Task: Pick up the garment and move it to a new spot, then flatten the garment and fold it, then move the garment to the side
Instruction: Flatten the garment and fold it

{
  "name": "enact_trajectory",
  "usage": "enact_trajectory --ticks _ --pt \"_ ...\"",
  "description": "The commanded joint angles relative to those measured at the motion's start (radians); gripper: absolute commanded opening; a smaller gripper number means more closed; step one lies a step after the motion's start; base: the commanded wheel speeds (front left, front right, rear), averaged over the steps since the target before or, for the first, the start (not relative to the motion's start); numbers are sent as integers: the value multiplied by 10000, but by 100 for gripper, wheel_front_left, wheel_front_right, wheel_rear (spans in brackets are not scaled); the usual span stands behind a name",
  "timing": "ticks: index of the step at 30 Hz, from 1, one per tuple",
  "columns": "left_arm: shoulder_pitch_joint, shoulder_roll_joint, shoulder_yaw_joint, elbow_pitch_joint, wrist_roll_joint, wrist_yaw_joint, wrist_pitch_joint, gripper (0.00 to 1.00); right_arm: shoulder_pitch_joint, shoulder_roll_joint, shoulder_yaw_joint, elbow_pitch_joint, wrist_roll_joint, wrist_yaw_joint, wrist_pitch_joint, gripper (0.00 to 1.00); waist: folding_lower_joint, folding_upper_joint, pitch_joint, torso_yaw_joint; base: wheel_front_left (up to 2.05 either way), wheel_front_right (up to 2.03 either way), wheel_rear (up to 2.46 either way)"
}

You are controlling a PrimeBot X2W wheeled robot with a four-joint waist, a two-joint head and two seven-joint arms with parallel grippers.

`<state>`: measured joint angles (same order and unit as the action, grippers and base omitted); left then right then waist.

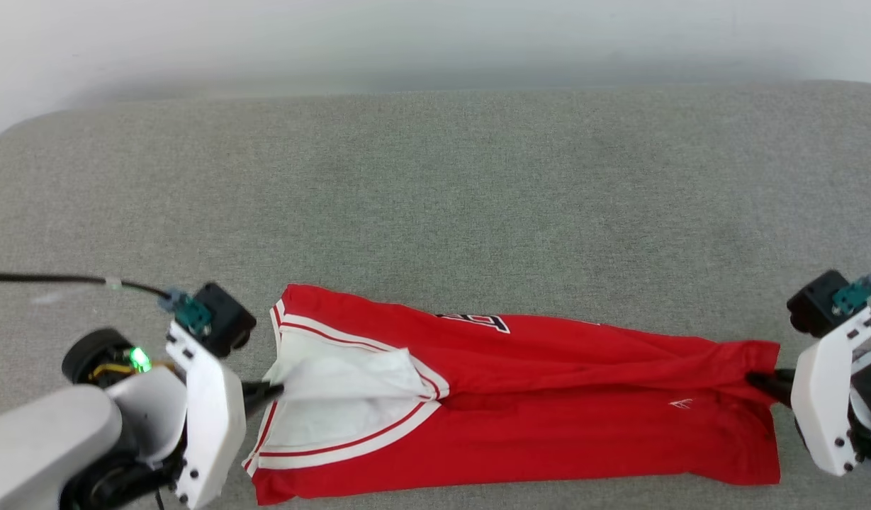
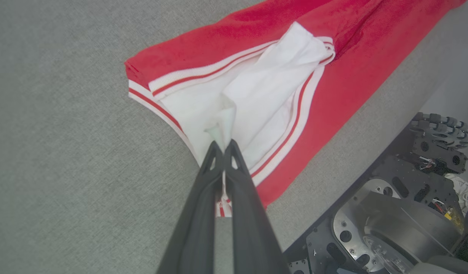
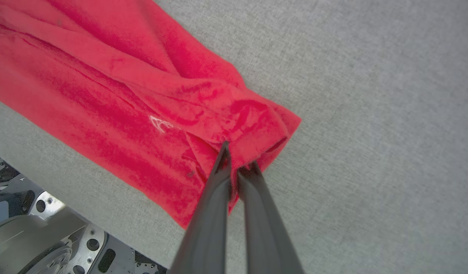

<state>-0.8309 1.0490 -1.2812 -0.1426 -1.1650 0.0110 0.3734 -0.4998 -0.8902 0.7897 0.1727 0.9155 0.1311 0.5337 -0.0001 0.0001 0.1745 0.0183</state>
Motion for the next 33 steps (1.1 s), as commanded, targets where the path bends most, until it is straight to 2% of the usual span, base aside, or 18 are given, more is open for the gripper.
enact_trajectory --ticks 1,4,10,11,12,13,17,21,28,31,33 --pt "227 17 17 -49 -20 79 -81 0 196 34 24 25 -63 -8 -120 0 1 -1 12 3 0 0 0" --pt "896 -147 13 135 -29 126 -199 0 566 279 57 232 -88 -8 -292 0 1 -1 91 12 0 0 0" --pt "1661 -634 19 911 122 -96 -235 0 894 847 168 1009 -349 -8 -536 0 1 -1 266 19 0 0 0" --pt "1692 -694 22 1027 194 -97 -301 0 872 934 148 1138 -380 -8 -620 17 1 -1 273 16 0 0 0" --pt "1714 -754 76 1108 140 -72 -421 46 830 993 118 1227 -378 -9 -640 53 1 -1 263 12 0 0 0" --pt "1671 -767 167 1153 198 -40 -604 100 787 1010 75 1298 -394 -11 -610 100 1 -1 236 4 0 0 0" --pt "1570 -602 431 1075 469 195 -1268 100 574 1003 -271 912 -495 -8 -1019 100 1 -1 33 -41 0 0 0" --pt "1725 -409 819 700 749 850 -2270 100 767 823 -965 167 -501 -8 -1431 100 1 -1 -175 -89 0 0 0" --pt "2359 -460 1697 468 989 2390 -4712 100 1399 874 -3039 -643 -631 -8 -1986 100 1 -1 -161 -185 0 0 0" --pt "2584 -724 2099 623 1211 3163 -5796 100 1705 976 -3883 -546 -688 -8 -2072 100 1 -1 -65 -173 0 0 0" --pt "2776 -972 2369 760 1556 3693 -6191 100 1969 1264 -4466 -444 -361 -6 -2068 100 1 -1 -14 -160 0 0 0"
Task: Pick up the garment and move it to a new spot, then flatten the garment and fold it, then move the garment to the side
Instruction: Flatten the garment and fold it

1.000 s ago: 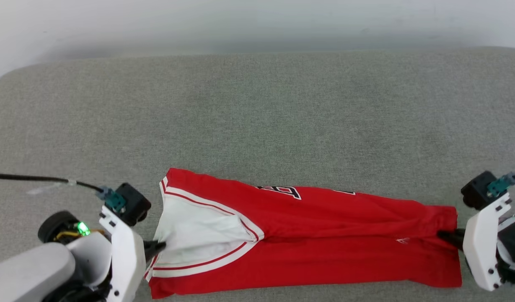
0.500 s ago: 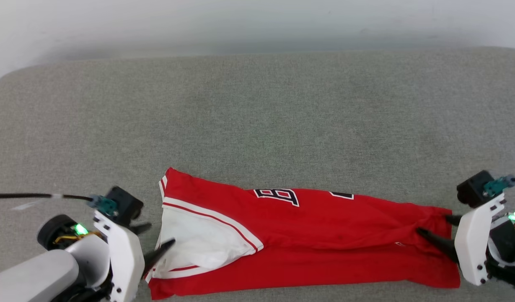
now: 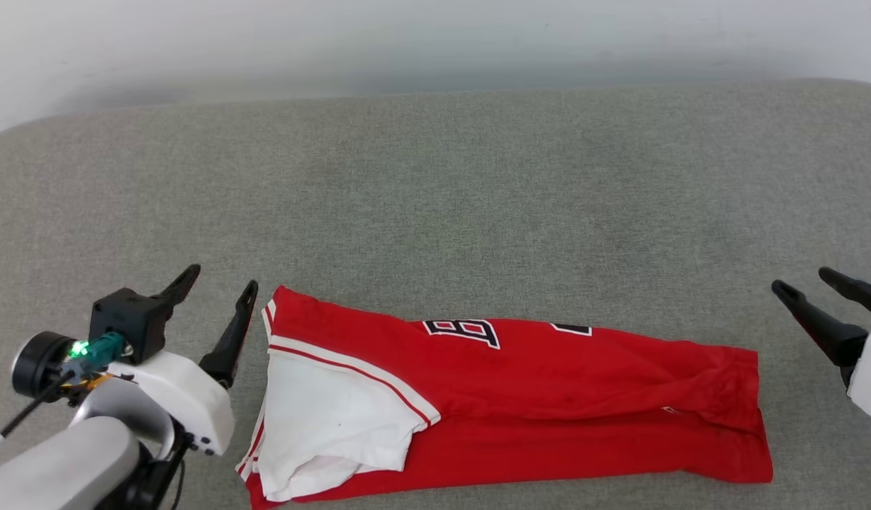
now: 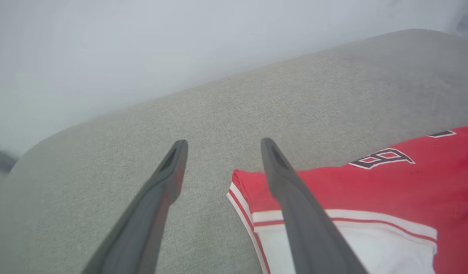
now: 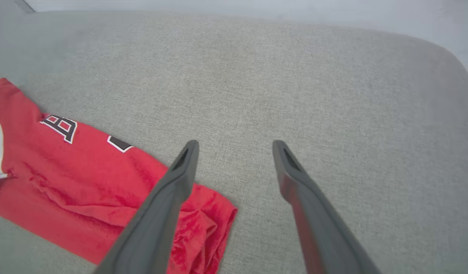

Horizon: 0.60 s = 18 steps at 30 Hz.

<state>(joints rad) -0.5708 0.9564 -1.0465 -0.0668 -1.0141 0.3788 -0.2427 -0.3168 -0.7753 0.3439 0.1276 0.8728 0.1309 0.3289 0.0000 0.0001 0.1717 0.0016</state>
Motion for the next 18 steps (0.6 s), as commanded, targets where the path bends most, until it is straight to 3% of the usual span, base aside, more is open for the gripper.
enact_trajectory --ticks 1,5,9,14,18 --pt "288 -254 204 45 163 276 -130 100 266 219 -306 87 169 -4 2 100 0 -1 34 19 0 0 0" --pt "817 -1058 1471 34 1176 1198 -234 100 808 507 -1097 486 276 -3 194 100 0 -1 104 76 0 0 0" --pt "1979 -1893 2949 -85 2409 1754 -231 100 1236 871 -1529 873 451 -4 394 100 0 -1 146 112 0 0 0" --pt "3114 -2808 4407 -47 3618 1819 -233 100 1584 1320 -1619 1150 730 -4 684 100 0 -1 200 178 0 0 0" --pt "3954 -3873 5827 -41 4736 1486 -235 100 1873 1819 -1618 1384 1146 -4 1046 100 0 -1 293 275 0 0 0"
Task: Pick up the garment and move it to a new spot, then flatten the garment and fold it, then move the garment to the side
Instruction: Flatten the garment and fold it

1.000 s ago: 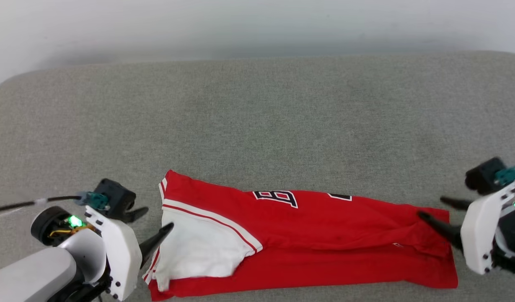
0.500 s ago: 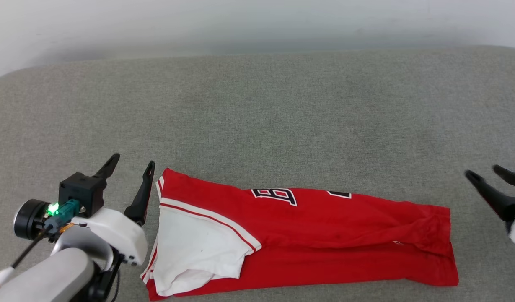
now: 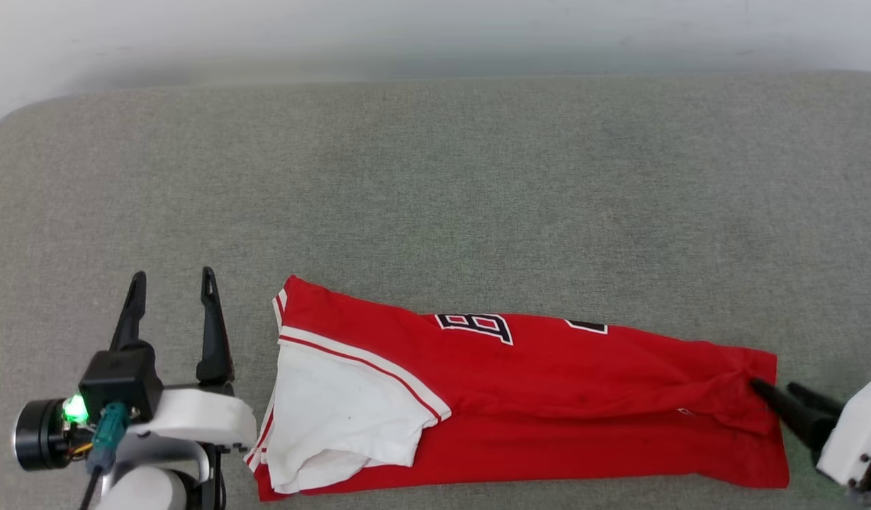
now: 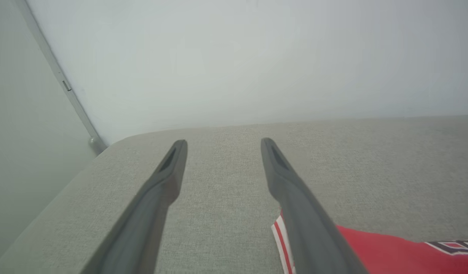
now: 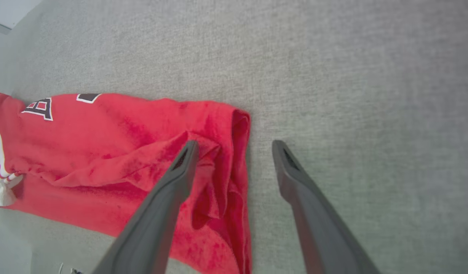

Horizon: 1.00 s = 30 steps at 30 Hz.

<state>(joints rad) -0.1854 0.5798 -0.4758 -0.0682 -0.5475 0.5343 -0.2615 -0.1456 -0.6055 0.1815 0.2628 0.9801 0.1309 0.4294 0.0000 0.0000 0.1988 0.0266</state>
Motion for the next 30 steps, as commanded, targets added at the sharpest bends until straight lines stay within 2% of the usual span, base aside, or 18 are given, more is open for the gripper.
enact_trajectory --ticks 1,8,17,18,19,24,30 --pt "315 -338 388 -20 359 -165 -47 100 210 237 22 82 164 -4 125 100 0 0 36 46 0 0 0" --pt "1465 -1920 1836 -244 2352 -832 -46 100 670 1026 663 427 859 -4 690 100 0 0 75 209 0 0 0" --pt "2252 -3322 2831 -262 4071 -1654 -47 100 455 1598 1493 864 958 -4 614 100 0 0 -6 277 0 0 0" --pt "2279 -3444 2917 -247 4193 -1722 -47 100 382 1582 1548 870 903 -4 536 43 0 0 -19 282 0 0 0" --pt "2323 -3567 3008 -243 4324 -1789 -47 100 323 1564 1574 884 873 -4 443 0 0 0 -32 283 0 0 0" --pt "2519 -3979 3338 -227 4805 -1984 -47 100 17 1231 1541 992 872 -7 135 0 0 0 -137 286 0 0 0" --pt "2844 -4251 3480 -179 5146 -2121 -48 100 -81 473 1215 863 998 -12 -122 0 0 0 -360 269 0 0 0"
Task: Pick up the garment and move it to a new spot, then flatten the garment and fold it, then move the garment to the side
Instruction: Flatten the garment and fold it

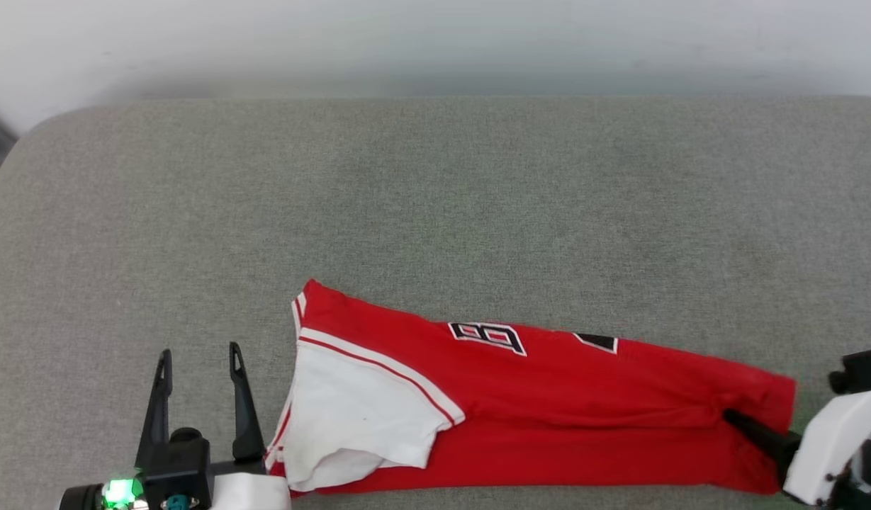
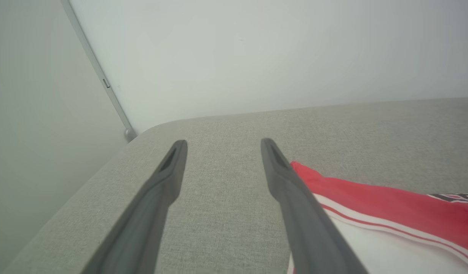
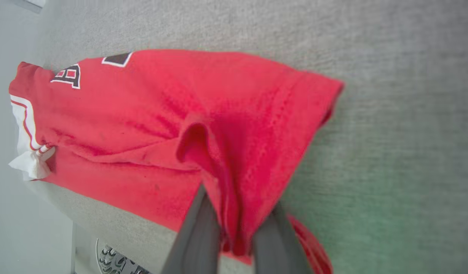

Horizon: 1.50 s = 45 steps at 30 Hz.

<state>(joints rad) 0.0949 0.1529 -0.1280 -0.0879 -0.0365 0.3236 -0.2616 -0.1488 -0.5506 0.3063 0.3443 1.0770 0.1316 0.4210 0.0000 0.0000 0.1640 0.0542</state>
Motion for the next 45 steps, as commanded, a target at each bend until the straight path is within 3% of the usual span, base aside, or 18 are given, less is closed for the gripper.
enact_trajectory --ticks 1,11,18,25,31,38,45 --pt "113 -13 11 50 74 -42 -46 100 -42 -195 -93 24 46 -18 -67 0 0 0 -53 -12 0 0 0" --pt "575 -213 20 138 235 -407 -46 100 151 -1659 -766 218 -340 -15 226 0 0 0 -453 -53 0 0 0" --pt "667 -231 115 238 264 -486 -46 100 282 -1672 -420 -1459 31 -12 1338 0 0 0 -661 -41 0 0 0" --pt "559 -245 57 291 345 -596 -46 100 -89 -1195 240 -3620 -211 -12 2081 0 0 0 -602 60 0 0 0" --pt "507 -281 127 292 291 -572 -46 100 -1092 -477 1403 -4431 -852 -12 2582 0 0 0 -339 114 0 0 0" --pt "131 -321 107 343 318 -671 -46 100 -3169 343 3520 -3960 -1996 -12 2708 0 0 0 91 259 0 0 0" --pt "-157 -359 24 409 353 -740 -37 100 -5381 1642 5734 -2273 -2412 -12 2703 0 0 0 457 301 0 0 0"
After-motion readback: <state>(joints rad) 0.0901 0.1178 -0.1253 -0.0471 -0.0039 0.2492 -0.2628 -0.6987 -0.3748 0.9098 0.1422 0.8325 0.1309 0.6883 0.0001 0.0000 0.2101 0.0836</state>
